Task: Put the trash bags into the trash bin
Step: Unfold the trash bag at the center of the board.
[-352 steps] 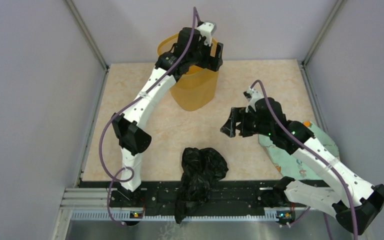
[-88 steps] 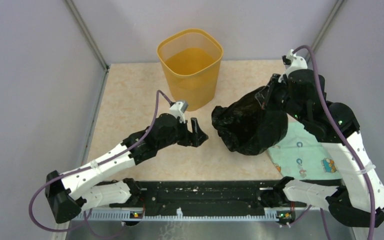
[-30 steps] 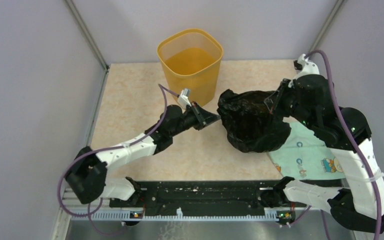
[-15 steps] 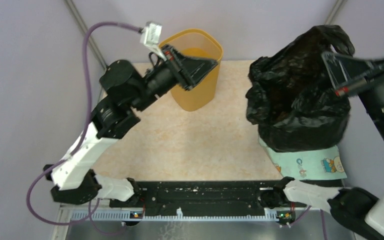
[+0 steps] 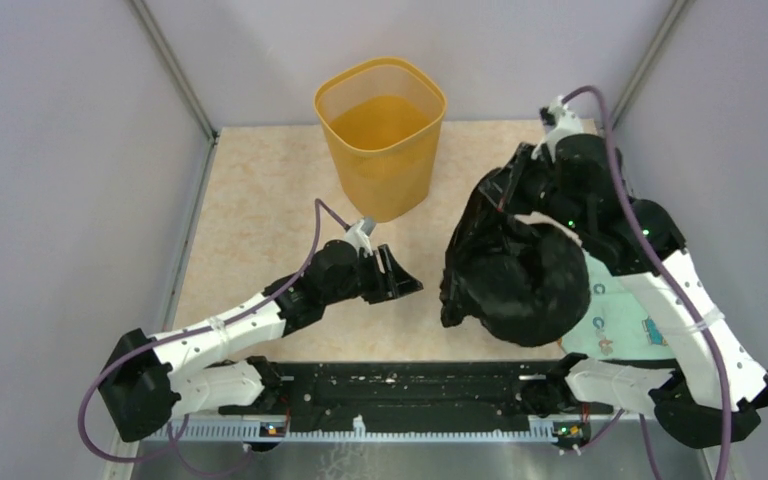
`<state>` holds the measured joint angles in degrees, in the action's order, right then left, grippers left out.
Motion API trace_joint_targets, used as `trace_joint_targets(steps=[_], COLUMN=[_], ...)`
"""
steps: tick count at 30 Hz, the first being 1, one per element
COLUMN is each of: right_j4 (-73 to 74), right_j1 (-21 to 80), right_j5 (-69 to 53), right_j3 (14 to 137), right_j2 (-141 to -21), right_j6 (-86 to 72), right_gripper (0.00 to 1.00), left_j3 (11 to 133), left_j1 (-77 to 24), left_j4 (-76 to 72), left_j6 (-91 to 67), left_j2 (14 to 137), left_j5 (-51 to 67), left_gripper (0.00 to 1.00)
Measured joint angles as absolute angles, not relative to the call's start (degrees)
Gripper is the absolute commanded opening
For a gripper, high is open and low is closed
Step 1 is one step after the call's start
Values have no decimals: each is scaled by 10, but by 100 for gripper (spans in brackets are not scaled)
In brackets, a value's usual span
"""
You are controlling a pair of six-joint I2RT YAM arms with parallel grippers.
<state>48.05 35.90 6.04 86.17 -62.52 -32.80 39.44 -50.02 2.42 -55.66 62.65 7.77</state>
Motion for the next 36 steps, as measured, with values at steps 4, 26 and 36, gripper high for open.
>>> trace_joint_targets(steps=[4,26,36], right_j4=[475,603,647], right_j1=[359,359,359], right_j5=[58,-24,84], right_j3=[971,461,466], right_j2=[-636,-318,-313], right_j6=[-328,-407,-428], right_gripper=[0,0,1], left_j3=[327,367,430], left_j1=[-482,-395,-393], left_j4=[-63,14,13], left_j6=[-609,-523,-432], left_j2=[596,545,670], left_j5=[106,93,142], left_gripper=[63,69,66])
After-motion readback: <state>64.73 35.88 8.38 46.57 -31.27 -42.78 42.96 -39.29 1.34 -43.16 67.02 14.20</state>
